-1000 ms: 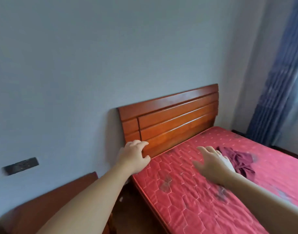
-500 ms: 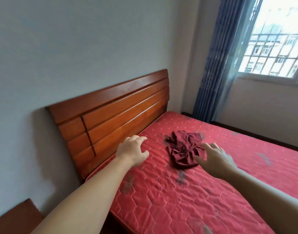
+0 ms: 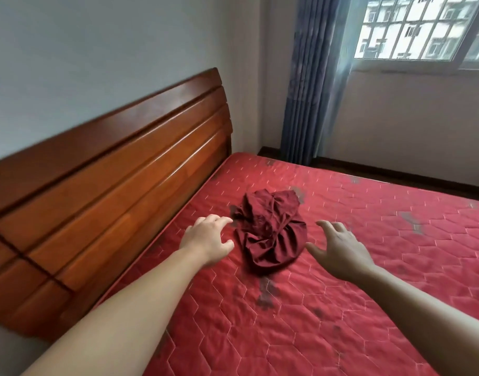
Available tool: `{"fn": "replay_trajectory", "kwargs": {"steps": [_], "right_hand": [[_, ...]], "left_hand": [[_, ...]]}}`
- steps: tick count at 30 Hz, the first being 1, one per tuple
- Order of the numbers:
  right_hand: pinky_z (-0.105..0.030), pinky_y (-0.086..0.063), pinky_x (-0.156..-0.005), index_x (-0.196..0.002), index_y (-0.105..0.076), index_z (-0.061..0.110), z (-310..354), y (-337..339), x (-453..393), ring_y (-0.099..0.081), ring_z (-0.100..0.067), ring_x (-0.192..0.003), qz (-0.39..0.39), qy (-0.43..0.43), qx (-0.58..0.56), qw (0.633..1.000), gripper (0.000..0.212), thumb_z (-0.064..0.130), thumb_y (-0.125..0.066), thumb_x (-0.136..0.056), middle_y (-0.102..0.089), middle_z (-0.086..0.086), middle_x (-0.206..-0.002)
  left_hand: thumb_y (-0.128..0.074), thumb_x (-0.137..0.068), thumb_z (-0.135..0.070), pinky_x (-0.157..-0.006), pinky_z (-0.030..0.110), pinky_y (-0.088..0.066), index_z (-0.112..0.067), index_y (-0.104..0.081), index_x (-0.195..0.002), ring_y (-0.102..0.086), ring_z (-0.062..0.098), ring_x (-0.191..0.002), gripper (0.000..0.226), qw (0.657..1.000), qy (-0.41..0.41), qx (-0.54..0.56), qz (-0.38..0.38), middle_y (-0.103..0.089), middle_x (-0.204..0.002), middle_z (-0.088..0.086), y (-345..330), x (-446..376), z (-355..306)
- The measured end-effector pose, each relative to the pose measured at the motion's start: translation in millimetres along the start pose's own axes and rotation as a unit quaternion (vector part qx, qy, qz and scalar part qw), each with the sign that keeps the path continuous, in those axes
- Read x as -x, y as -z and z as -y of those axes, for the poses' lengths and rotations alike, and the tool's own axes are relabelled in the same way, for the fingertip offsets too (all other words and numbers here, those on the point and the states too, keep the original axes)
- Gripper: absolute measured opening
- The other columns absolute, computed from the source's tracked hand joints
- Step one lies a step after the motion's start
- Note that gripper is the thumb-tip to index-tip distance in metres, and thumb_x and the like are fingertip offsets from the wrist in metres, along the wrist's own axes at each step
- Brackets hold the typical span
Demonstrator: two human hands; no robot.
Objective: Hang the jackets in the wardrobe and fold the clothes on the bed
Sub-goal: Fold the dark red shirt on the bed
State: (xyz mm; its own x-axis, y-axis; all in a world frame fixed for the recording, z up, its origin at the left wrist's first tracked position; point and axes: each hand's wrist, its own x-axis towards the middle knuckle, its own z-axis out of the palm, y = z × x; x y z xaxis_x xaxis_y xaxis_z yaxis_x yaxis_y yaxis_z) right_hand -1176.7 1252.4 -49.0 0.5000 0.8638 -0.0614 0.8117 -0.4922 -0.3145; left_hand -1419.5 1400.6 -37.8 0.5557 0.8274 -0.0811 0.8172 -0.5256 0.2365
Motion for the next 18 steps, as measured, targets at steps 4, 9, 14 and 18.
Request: {"fn": "replay_trajectory", "kwargs": {"steps": [4, 9, 14, 18], "right_hand": [[-0.047, -0.043, -0.098, -0.145, -0.03, 0.028, -13, -34, -64, -0.045, -0.028, -0.125, 0.027, -0.03, 0.021, 0.999, 0.067, 0.058, -0.048, -0.088, -0.04, -0.003, -0.144], [-0.046, -0.043, -0.099, -0.145, -0.029, 0.027, -23, -136, -127, -0.043, -0.03, -0.127, 0.107, -0.076, 0.026, 0.991, 0.068, 0.057, -0.049, -0.088, -0.036, -0.003, -0.146], [-0.043, -0.042, -0.102, -0.144, -0.035, 0.019, -44, -267, -205, -0.046, -0.032, -0.126, 0.156, -0.188, -0.097, 0.965, 0.067, 0.044, -0.058, -0.086, -0.039, -0.011, -0.142], [-0.045, -0.042, -0.103, -0.146, -0.03, 0.022, -67, -382, -245, -0.044, -0.034, -0.128, 0.204, -0.158, -0.042, 0.965, 0.071, 0.04, -0.058, -0.083, -0.033, -0.007, -0.147]], "left_hand": [[-0.054, -0.086, -0.046, -0.105, 0.038, -0.035, -0.037, -0.041, -0.14, -0.038, 0.017, -0.132, 0.056, 0.999, 0.0, 0.006, 0.033, -0.044, -0.144, -0.009, -43, -73, 8], [-0.054, -0.086, -0.047, -0.104, 0.04, -0.035, -0.033, -0.038, -0.143, -0.039, 0.02, -0.132, 0.061, 0.994, -0.024, -0.021, 0.101, -0.043, -0.144, -0.006, -145, -165, 31], [-0.052, -0.087, -0.038, -0.101, 0.042, -0.037, -0.026, -0.037, -0.143, -0.046, 0.025, -0.128, 0.059, 0.979, -0.068, -0.07, 0.178, -0.047, -0.141, 0.001, -282, -251, 57], [-0.057, -0.085, -0.034, -0.101, 0.045, -0.036, -0.027, -0.035, -0.142, -0.041, 0.026, -0.132, 0.062, 0.964, -0.089, -0.115, 0.222, -0.042, -0.144, 0.002, -393, -295, 75]]}}
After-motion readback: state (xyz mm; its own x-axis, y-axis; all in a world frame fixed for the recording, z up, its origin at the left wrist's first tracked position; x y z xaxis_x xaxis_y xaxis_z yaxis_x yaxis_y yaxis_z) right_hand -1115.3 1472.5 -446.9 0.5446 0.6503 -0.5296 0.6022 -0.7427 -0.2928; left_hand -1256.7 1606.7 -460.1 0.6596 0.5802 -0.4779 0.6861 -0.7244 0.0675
